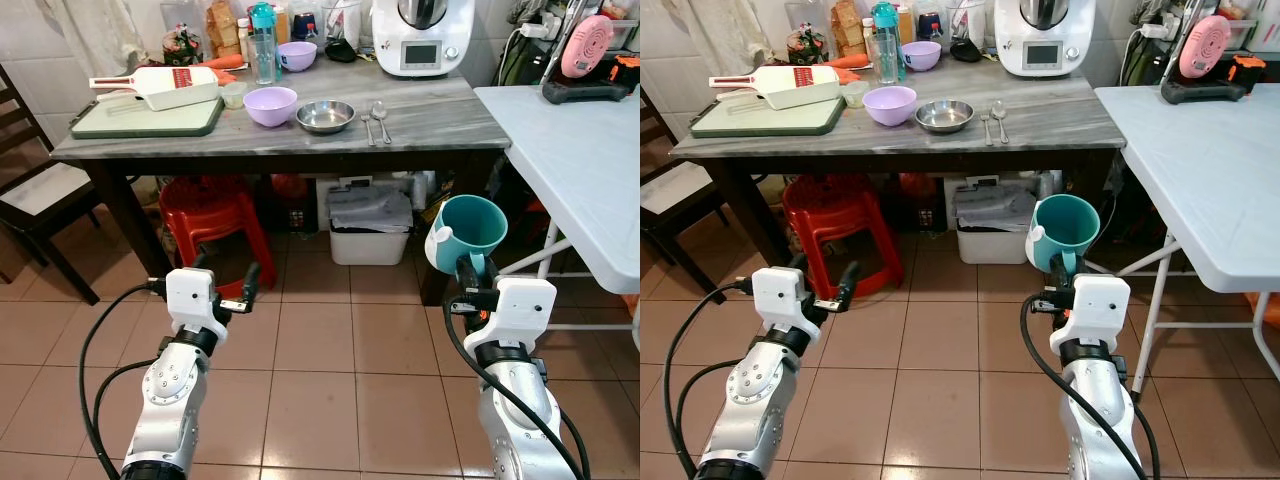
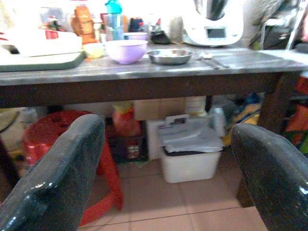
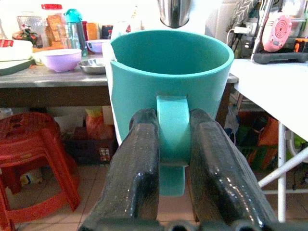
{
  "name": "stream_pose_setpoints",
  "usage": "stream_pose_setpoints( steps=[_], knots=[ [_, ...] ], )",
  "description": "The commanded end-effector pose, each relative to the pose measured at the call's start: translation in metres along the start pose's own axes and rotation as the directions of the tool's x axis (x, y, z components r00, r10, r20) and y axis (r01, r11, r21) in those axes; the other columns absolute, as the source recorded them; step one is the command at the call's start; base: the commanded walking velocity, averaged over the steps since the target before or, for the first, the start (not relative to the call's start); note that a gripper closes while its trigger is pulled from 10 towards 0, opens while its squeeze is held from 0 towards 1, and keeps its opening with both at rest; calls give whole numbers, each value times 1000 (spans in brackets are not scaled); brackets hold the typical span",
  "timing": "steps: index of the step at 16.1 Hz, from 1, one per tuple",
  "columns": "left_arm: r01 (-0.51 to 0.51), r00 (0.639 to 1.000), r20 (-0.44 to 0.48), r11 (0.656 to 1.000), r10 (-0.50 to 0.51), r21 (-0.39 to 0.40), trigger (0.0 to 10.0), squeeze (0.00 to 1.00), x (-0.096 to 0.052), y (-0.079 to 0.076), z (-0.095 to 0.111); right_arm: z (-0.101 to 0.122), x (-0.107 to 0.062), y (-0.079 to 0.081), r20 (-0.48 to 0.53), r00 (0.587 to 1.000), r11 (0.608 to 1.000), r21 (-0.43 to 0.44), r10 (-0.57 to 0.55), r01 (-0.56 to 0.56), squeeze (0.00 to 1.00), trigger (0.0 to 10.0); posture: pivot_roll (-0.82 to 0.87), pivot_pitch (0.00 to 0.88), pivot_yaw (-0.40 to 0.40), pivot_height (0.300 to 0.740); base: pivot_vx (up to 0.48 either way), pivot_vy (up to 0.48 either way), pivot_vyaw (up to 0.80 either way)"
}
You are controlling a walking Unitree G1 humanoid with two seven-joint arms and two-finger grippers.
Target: Setting the table
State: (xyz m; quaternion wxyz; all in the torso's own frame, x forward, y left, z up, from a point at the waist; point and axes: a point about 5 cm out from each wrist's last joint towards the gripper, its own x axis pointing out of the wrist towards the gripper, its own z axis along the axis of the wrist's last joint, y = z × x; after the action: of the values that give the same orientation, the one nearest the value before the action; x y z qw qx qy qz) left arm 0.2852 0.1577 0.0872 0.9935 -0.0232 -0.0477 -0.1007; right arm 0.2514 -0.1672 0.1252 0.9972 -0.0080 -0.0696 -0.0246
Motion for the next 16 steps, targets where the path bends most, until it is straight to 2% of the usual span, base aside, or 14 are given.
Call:
stream_pose_setpoints(
  steps=[1, 16],
  knots=[
    [26, 1000, 14, 1000, -26, -8, 10000, 0, 2, -3, 5, 8, 2, 2, 41, 999, 1000, 3, 4, -4, 0, 10000, -18, 0, 43, 740, 371, 0, 0],
    [75, 997, 11, 996, -75, -38, 10000, 0, 1, -9, 5, 7, 3, 5, 38, 999, 1000, -10, 22, -22, 0, 10000, -18, 0, 40, 740, 443, 0, 0]
  ],
)
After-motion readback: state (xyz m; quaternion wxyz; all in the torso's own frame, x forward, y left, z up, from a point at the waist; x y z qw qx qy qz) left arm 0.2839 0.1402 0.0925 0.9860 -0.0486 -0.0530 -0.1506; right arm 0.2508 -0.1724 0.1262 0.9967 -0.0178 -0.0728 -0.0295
